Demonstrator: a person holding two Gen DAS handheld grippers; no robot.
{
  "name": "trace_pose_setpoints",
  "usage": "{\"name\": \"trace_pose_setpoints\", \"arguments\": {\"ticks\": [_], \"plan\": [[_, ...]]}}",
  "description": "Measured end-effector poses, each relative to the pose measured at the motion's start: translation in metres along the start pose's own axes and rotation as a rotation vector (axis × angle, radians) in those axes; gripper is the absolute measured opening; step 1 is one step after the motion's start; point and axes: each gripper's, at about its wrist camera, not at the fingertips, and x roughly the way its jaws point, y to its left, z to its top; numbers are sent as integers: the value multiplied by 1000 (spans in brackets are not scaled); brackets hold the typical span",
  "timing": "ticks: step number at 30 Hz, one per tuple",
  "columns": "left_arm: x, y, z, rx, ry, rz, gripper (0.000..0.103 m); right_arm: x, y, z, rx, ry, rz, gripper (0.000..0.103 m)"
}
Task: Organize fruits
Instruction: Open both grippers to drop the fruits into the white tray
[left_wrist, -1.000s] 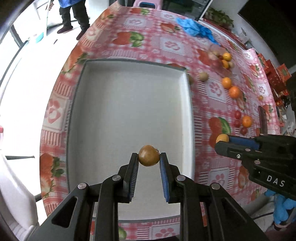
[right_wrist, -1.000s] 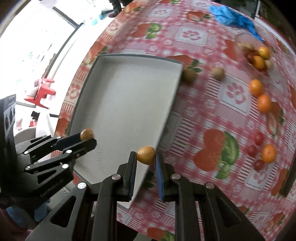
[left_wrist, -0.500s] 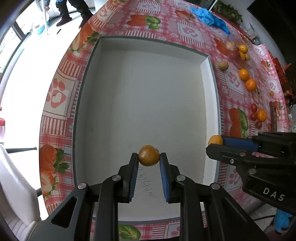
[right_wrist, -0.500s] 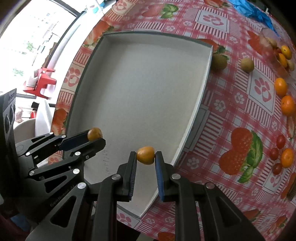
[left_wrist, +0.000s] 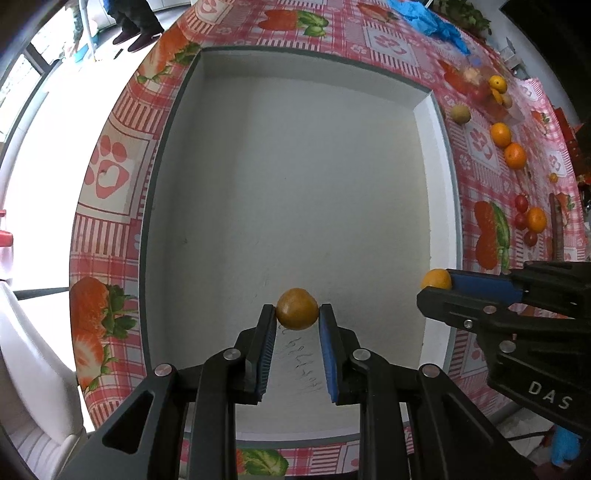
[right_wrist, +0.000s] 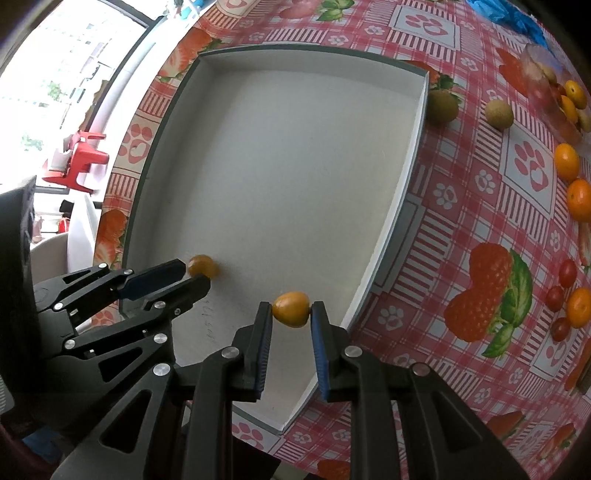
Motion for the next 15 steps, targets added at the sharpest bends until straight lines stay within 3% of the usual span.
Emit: {"name": "trace_pose_setpoints", "arguments": {"ticks": [2,4,5,6,7,8,11,13,15], "plan": [[5,-3,2,-3,17,5,25,0,-1,0,3,1,6,26],[8,-5,2,-1,28,12,25,0,-2,-1,5,2,7,38],[10,-6,2,1,33,17,25,0,-2,-2,6,0,6,40],[11,-7,2,3,38,22,35,-2,-3,-2,13,-8,1,46],[12,-8,2,4,41,27,51,-3,-5,-2,18,-11,7,50],[12,-8,2,-3,28,61,75,-5,-7,-2,26,-14,23,51],[11,-7,3,-18,20,58,82,-8,-8,-3,28,-23,37,60],[16,-5,4,-31,47,52,88,-12,-7,-4,21,-33,17,78],[17,-6,5,-33,39,77,88,-17,-10,-5,22,-48,10,79]]}}
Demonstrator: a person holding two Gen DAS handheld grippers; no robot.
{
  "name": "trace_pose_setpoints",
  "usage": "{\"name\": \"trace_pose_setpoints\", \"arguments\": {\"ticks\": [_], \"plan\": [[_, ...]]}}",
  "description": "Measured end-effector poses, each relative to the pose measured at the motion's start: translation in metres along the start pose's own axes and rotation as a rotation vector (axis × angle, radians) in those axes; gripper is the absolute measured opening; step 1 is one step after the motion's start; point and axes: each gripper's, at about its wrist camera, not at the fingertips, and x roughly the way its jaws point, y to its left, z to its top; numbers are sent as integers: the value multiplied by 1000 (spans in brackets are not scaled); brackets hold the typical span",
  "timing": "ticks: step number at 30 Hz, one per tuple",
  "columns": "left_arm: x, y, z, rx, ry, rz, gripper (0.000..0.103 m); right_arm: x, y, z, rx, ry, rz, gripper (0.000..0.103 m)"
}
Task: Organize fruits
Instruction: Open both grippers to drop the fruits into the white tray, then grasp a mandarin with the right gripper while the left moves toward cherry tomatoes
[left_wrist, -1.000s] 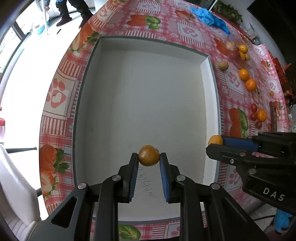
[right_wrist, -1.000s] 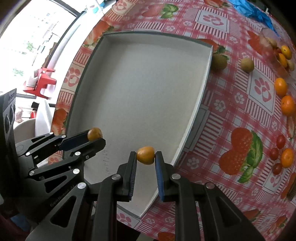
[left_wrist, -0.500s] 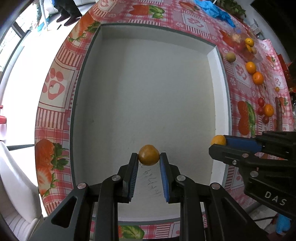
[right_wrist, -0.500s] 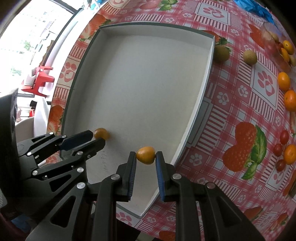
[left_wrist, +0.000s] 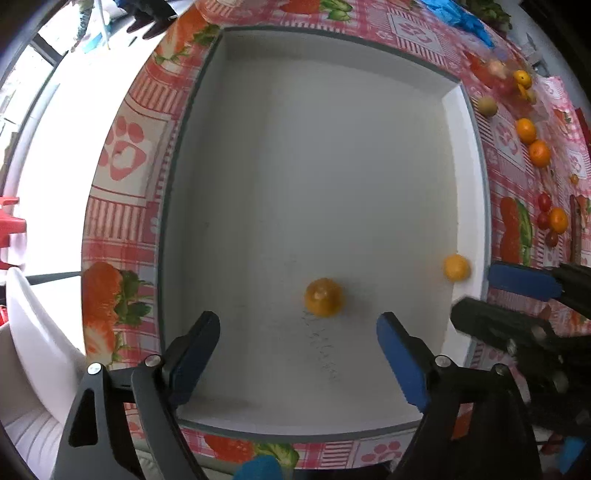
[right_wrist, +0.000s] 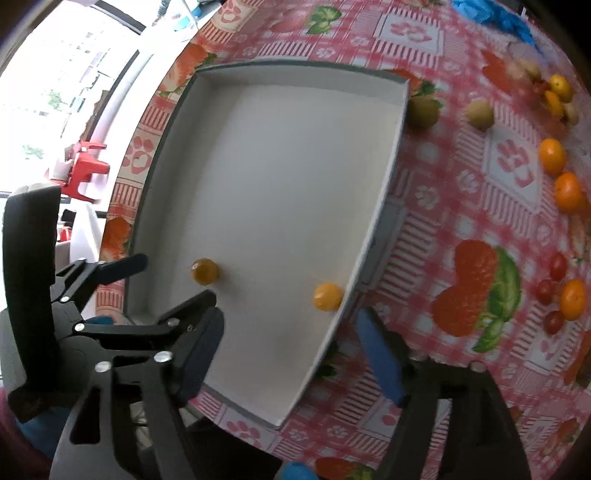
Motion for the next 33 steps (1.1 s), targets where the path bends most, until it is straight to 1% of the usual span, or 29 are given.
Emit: {"name": "trace_pose_setpoints", "arguments": {"ticks": [1,2,3,5,7,8,14,19,23,24,31,33], "plan": [[0,-1,0,2,-2,17,88,-2,-3,0,9,-2,10,80],[2,-3,1,1,4,31,98,-5,-7,0,20,-7,12,81],[2,-3,1,-1,5,44,103,-8,-10,0,28,-17,5,83],[2,-7,2,11,4,68,103,-13,-16,0,40,-37,-15,87],[3,-12,2,24,9,87,103,-18,-25,-1,60,-58,-39,97],[3,-14,2,29,9,91,103,-21,-30,-2,73,-68,-49,97],[-4,-29,3,55,-2,77,103,-27,-66,-12,163,-70,-64,98],[-10,-44,3,95,-19,86,103,-32,-89,-25,215,-63,-76,98],[-17,-68,3,129,-25,95,103,-37,-107,-34,260,-62,-81,98],[-21,-66,4,137,-23,95,103,-38,-114,-38,275,-61,-84,98],[-29,-109,-1,189,-14,100,103,-47,-160,-58,372,-66,-95,98],[-32,-131,2,204,-15,102,103,-51,-175,-63,401,-73,-102,98]]}}
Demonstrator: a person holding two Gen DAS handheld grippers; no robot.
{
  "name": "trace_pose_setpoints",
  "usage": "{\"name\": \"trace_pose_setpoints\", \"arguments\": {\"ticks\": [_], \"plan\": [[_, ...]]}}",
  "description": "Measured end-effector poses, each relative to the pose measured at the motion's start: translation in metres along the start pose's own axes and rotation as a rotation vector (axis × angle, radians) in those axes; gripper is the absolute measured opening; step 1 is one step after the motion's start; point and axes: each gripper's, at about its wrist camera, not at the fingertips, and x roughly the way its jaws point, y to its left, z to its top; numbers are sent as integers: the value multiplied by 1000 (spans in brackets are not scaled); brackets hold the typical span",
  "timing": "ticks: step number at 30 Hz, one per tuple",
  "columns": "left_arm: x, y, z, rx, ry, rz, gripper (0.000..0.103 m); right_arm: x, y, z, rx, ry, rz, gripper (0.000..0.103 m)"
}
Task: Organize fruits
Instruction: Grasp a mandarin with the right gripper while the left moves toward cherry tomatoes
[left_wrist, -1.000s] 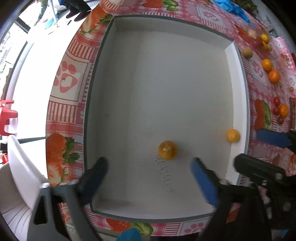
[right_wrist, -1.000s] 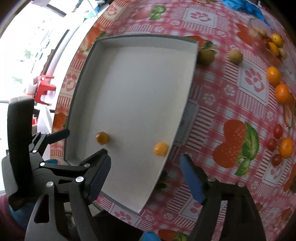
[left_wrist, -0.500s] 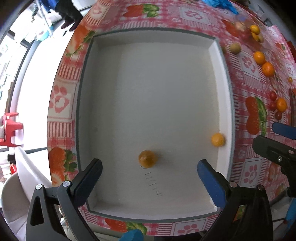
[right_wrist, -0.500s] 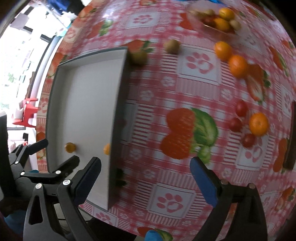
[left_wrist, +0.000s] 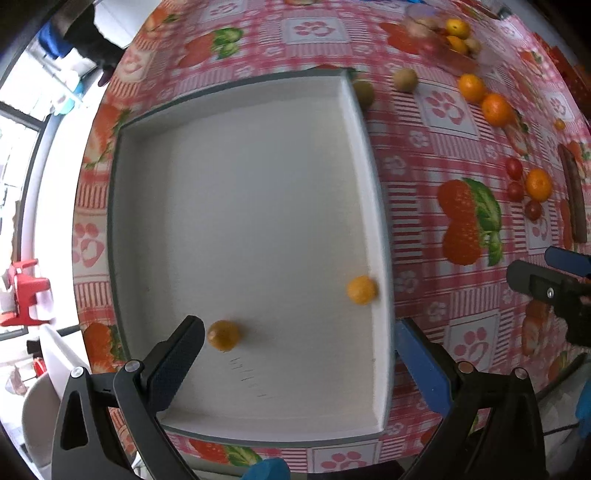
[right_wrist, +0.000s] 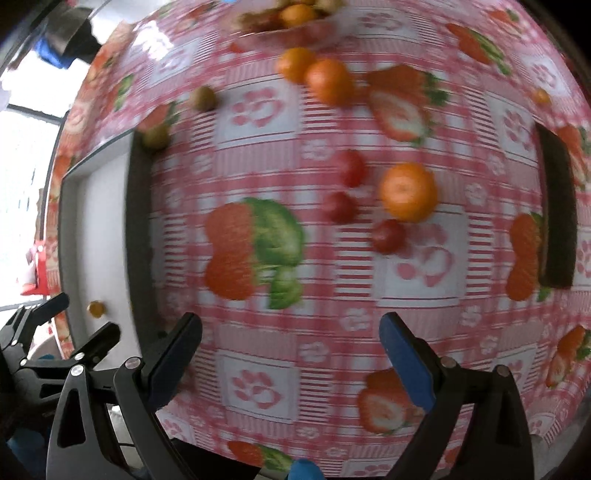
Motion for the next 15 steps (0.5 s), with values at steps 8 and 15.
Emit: {"name": "trace_pose_setpoints", "arguments": {"ticks": [8,15], "plan": [[-17,-47,18,47,-14,0,103,-12,-67,5,123,-26,-20,98],[-24,-81,21,83,-9,-5,103,-16,-110,18,206,-47,-3,98]]}}
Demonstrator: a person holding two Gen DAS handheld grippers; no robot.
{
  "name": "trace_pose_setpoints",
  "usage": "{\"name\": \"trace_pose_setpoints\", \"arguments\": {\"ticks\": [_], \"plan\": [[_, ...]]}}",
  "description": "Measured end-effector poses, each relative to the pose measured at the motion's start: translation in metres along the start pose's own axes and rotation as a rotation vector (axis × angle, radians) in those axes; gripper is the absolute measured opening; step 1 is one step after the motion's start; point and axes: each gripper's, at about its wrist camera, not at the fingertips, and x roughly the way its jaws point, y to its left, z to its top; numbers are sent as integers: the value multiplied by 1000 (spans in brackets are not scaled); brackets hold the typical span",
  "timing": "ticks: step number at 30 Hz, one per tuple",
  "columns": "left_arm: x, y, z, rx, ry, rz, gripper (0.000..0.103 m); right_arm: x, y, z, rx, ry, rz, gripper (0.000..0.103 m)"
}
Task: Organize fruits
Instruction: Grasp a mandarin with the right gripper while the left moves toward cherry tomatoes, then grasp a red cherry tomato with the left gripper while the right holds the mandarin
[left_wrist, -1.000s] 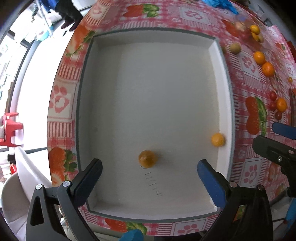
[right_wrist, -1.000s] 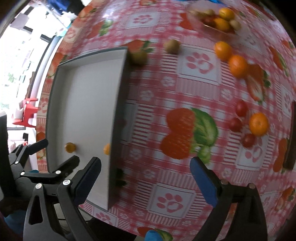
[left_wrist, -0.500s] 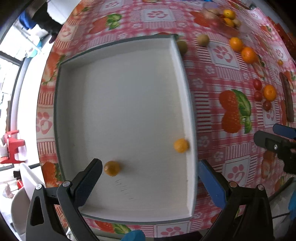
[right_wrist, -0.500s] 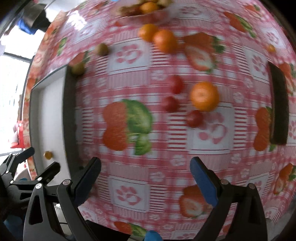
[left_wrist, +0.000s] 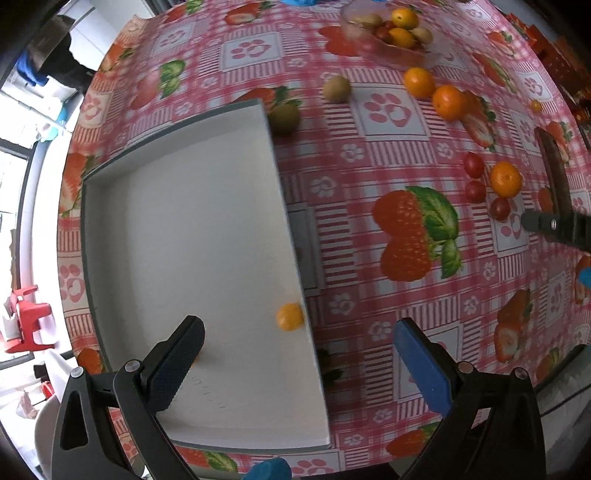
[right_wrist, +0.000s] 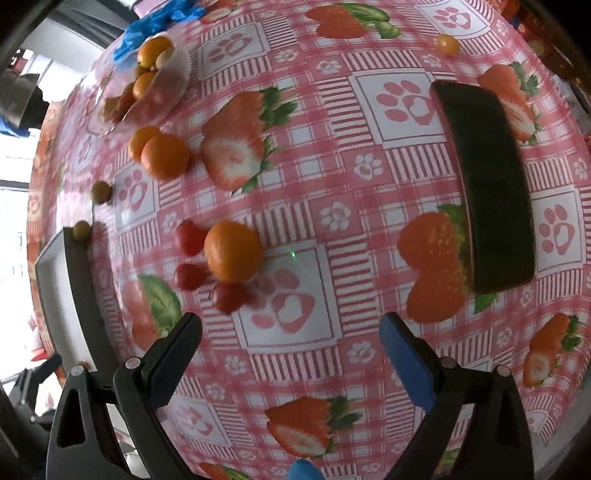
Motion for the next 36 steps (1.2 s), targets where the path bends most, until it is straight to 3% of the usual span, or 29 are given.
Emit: {"name": "trace_pose_setpoints", "arguments": {"ticks": [9,11,12,15,17,18,23,36], "plan": [[6,-22,-4,18,13,-8,103,14,34,28,-88,-31,9,97],[7,-16,-4,17,15,-10,103,19,42,36,-102,-28,6,87],[8,-11,-4,16,16,-10,103,24,50,40,-102,-19,4,76],[4,-5,-2,9,17,-14,103,35,60,49,-102,-27,-17,67],[5,-4,4,5,18,-22,103,35,64,49,-115,-37,-28,54],[3,-4,6,4,16,-28,103,33,64,50,-121,-44,3,38],[0,-13,23,19,17,-50,103,13,36,42,-77,-62,48,38],[21,-80,78,51,16,-84,103,-10,-28,-8,39,-48,100,38]]}}
